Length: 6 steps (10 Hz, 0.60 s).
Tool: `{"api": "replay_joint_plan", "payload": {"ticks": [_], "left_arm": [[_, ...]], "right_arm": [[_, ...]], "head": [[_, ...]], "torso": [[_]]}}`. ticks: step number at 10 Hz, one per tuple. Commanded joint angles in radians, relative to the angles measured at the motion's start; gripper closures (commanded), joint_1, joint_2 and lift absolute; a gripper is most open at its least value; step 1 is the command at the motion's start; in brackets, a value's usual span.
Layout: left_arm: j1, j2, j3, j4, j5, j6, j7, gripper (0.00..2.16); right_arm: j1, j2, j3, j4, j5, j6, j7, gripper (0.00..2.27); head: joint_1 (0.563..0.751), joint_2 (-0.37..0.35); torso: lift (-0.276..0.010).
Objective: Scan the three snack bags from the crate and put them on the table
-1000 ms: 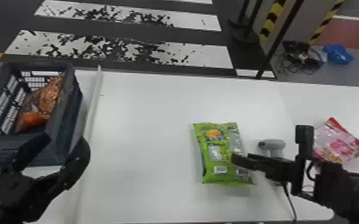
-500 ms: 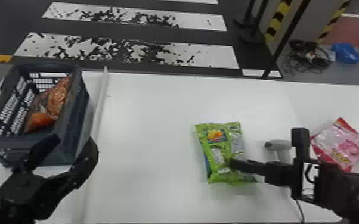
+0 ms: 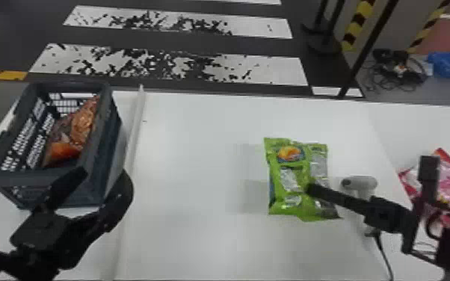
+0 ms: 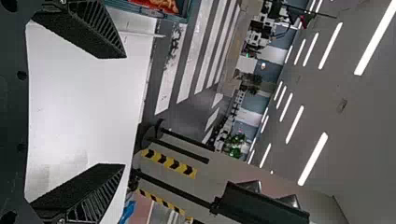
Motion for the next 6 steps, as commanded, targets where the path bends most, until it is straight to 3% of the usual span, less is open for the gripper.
{"api": "replay_joint_plan", "payload": {"ticks": [1, 3, 5, 6], "left_arm": [[-0.014, 0.001, -0.001, 0.012, 0.000, 0.002, 0.002, 0.03], [-0.033, 0.001, -0.002, 0.023, 0.000, 0.036, 0.003, 0.03], [-0.028, 0.002, 0.005, 0.025, 0.000, 0.036, 0.003, 0.03], [-0.024, 0.002, 0.019, 0.023, 0.000, 0.036, 0.003, 0.03]], "right_arm": [[-0.002, 0.041, -0.122, 0.000, -0.131, -0.045, -0.055, 2.16], [-0.108, 0.045, -0.205, 0.123, -0.218, -0.177, -0.244, 2.16], [-0.239, 0.036, -0.228, 0.293, -0.146, -0.355, -0.379, 2.16], [-0.262, 0.026, -0.209, 0.349, -0.100, -0.478, -0.429, 2.16]], "head": [[0.695, -0.088], [0.695, -0.148], [0.695, -0.261], [0.695, -0.308]], "torso": [[-0.094], [-0.094], [-0.094], [-0.094]]}}
